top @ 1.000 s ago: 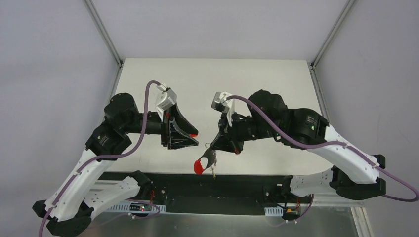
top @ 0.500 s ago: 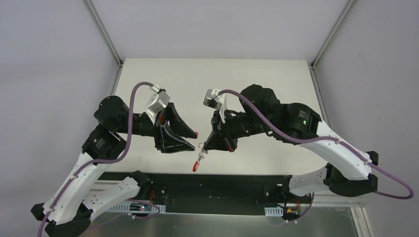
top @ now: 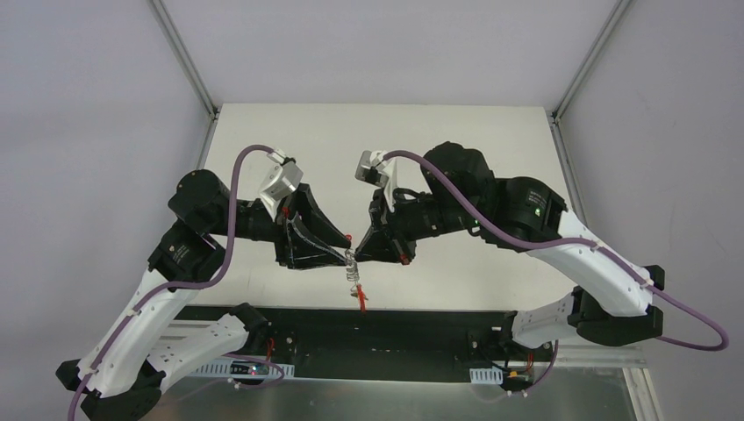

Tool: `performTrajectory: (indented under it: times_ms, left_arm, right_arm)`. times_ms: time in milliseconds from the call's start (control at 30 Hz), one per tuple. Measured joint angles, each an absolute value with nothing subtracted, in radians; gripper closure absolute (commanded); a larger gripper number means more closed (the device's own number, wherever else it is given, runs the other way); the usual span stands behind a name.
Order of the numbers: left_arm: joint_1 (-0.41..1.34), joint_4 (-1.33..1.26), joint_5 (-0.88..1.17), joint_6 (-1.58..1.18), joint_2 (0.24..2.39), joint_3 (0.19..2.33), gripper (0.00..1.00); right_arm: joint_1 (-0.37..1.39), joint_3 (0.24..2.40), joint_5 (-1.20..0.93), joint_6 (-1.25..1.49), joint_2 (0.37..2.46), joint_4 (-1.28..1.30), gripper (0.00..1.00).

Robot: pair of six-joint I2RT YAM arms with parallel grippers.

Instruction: Put the keys on the keyring

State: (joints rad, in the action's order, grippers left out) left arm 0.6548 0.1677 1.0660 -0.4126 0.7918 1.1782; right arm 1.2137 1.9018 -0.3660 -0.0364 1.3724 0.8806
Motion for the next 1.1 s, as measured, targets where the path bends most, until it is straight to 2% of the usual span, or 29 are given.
performTrajectory:
  times_ms: [400, 600, 800, 900, 1000, 1100]
  left_arm:
    - [0.655, 0.161, 1.074, -0.413, 0.796, 1.168, 0.84]
    - [0.655, 0.161, 1.075, -0.413, 0.801, 1.166, 0.84]
    - [0.655, 0.162, 1.076, -0.413, 0.803, 1.163, 0.79]
    - [0.655, 0.162, 1.075, -0.413, 0.803, 1.163, 0.86]
    - [0.655, 0.162, 1.076, -0.413, 0.805, 1.163, 0.98]
    - [0.655, 0.162, 1.081, -0.413, 0.81, 1.163, 1.0]
  right_arm:
    - [1.213, 1.914, -0.376, -0.033, 1.395, 0.88, 1.0]
    - [1.213, 1.914, -0.376, -0.034, 1.395, 0.879, 1.0]
    - [1.212, 1.914, -0.375, -0.034, 1.394, 0.879, 1.0]
    - [1.212, 1.914, -0.375, -0.034, 1.394, 0.879, 1.0]
    - [1.212, 1.914, -0.374, -0.035, 1.393, 0.878, 1.0]
    - [1.212, 1.914, -0.375, -0.035, 1.39, 0.879, 1.0]
